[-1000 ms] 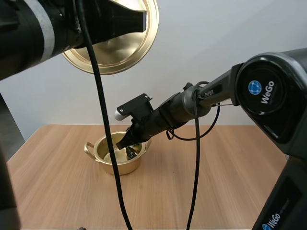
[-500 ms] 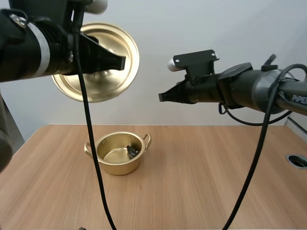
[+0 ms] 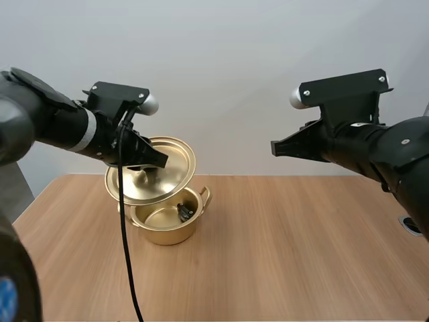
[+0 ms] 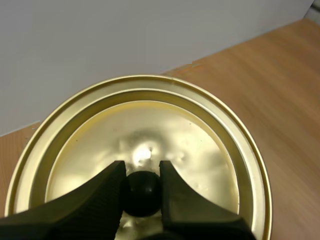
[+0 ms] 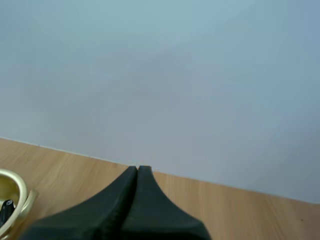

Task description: Open the pot, put the car inside, and close it

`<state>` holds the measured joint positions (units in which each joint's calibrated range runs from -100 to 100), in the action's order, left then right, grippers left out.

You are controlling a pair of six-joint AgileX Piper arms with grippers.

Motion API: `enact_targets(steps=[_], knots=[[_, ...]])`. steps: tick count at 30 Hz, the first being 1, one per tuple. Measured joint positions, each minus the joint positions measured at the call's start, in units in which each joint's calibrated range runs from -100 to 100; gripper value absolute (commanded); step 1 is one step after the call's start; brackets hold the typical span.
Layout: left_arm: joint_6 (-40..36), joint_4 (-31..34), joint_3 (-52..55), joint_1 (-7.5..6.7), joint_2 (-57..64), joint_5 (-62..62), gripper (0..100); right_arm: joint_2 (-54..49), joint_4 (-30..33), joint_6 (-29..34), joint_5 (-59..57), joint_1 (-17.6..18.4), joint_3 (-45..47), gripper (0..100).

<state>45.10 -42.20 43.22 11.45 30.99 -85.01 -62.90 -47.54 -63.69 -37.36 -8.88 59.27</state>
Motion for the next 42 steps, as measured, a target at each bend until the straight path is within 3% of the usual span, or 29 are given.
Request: enact_targets(steps=[6,12,17,35,38,42], knots=[[-2.9,5.3,0.0,-5.64,-8.4,15.9,0,-6.2,0.2,0.0,-0.6,-0.2,0.0,0],[-4.7,7.7,0.0,-9.29,-15.5,29.4,0,-6.2,0.2,0.0,-0.4,-0.2,0.0,0],[-5.5,9.8,0.0,-9.37,-19.9,33.5,0,-6.2,0.2,0.0,-0.8,-0.4,0.0,0],[-5.1,10.0,0.0,-9.37,-25.1,31.1,0,-6.2,0.3,0.0,-1.7,-0.7,0.0,0],[-5.1,10.1,0.0,-9.37,-25.1,31.1,13,-6.2,0.3,0.0,-1.9,-0.7,0.0,0],[-5.2,10.3,0.0,-9.37,-25.1,31.3,58,-6.2,0.3,0.0,-2.2,-0.7,0.0,0]])
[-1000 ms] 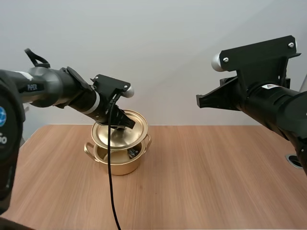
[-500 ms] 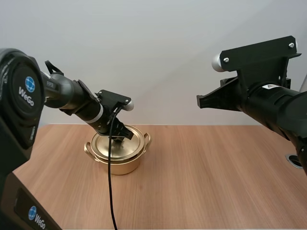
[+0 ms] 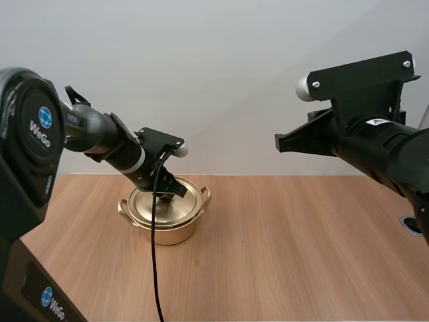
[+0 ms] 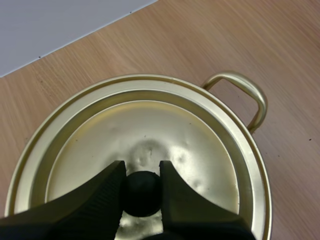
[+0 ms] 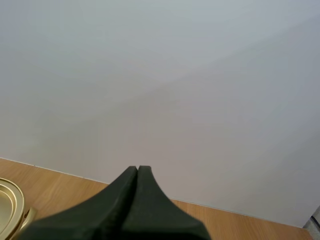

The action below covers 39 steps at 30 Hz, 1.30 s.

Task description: Open the pot, put the car inside, and close it

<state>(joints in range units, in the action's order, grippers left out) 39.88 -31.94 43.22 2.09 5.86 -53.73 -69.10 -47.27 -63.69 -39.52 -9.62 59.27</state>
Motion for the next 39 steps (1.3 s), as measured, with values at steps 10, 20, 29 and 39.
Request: enact_targets(steps=[10,20,29,39], knots=[[-1.4,-0.1,0.0,0.0,1.1,-4.0,100,1.2,0.1,0.0,-0.2,0.0,0.0,0],[0.6,-12.3,2.9,2.52,17.3,-7.3,100,4.6,-1.8,-4.7,3.0,0.0,2.9,0],[8.3,-22.2,10.0,3.95,28.7,-4.8,100,4.8,-11.4,-13.7,4.0,0.0,10.7,0],[-2.8,-13.0,28.0,4.03,54.7,1.7,100,4.5,-27.4,-31.9,-11.5,0.0,14.9,0]])
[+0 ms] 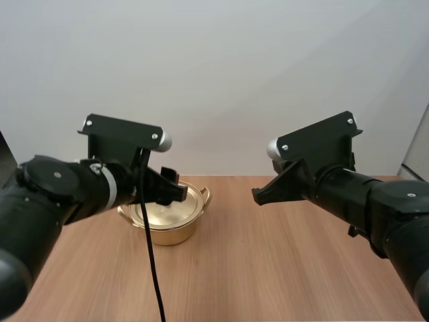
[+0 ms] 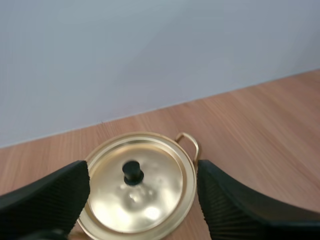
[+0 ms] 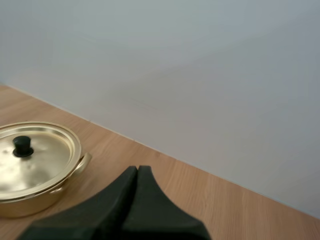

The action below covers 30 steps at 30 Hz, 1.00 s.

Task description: Open the pot, put the car inside, and close it

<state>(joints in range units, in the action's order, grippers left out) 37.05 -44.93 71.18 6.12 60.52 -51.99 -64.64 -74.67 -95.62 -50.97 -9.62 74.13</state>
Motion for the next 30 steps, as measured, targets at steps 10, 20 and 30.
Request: enact_targets(steps=[10,20,30], knots=[[-14.9,14.8,19.9,-1.2,19.1,16.9,100,-4.9,0.8,-1.4,0.1,0.0,1.9,0],[-23.1,15.5,28.8,-3.16,37.4,36.0,100,-5.0,0.9,3.6,6.9,0.0,4.6,0],[-24.1,16.0,28.8,-3.25,39.5,18.5,100,-5.0,0.7,8.1,32.0,0.0,12.0,0]])
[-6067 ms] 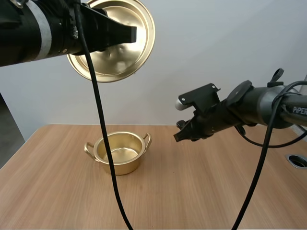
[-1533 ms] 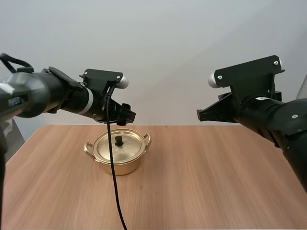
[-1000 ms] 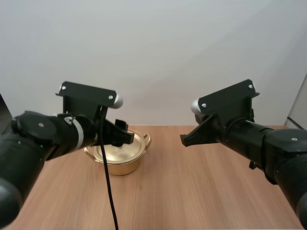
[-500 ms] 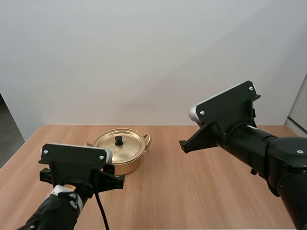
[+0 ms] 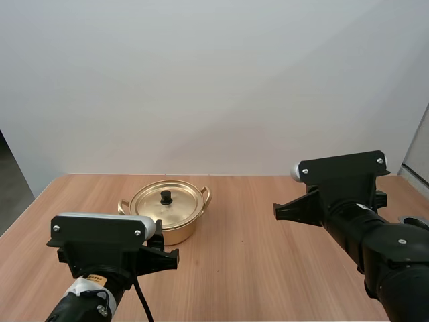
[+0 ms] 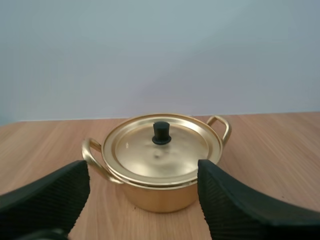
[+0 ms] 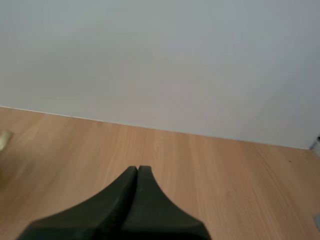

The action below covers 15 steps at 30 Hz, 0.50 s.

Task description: Open the pot, put the car inside, and close it

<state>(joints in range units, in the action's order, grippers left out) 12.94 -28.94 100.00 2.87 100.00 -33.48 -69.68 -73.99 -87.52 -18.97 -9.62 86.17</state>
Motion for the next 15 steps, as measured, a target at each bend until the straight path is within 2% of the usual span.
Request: enact_targets(steps=[3,4,7,8,9,12,15], knots=[[0.0,-0.7,0.0,0.0,0.0,-1.5,100,0.0,0.1,0.0,3.1,0.0,1.3,0],[0.0,-0.7,0.0,0.0,0.0,-1.5,97,0.0,0.1,0.0,3.2,0.0,1.6,0],[0.0,-0.8,0.0,0.0,0.0,-1.6,40,0.0,0.0,0.0,1.2,0.0,2.7,0],[0.0,-0.8,0.0,0.0,0.0,-1.6,14,0.0,-0.2,0.3,-0.7,0.0,2.9,0],[0.0,-0.9,0.0,0.0,0.0,-1.6,0,0.0,-0.3,0.4,-2.3,0.2,3.2,0],[0.1,-0.8,0.0,0.0,0.0,-1.6,0,-1.3,0.1,0.3,-4.5,2.2,4.9,0],[-0.9,-1.1,0.0,0.0,0.0,-1.6,0,-6.0,0.6,0.2,-2.2,5.7,7.3,0]])
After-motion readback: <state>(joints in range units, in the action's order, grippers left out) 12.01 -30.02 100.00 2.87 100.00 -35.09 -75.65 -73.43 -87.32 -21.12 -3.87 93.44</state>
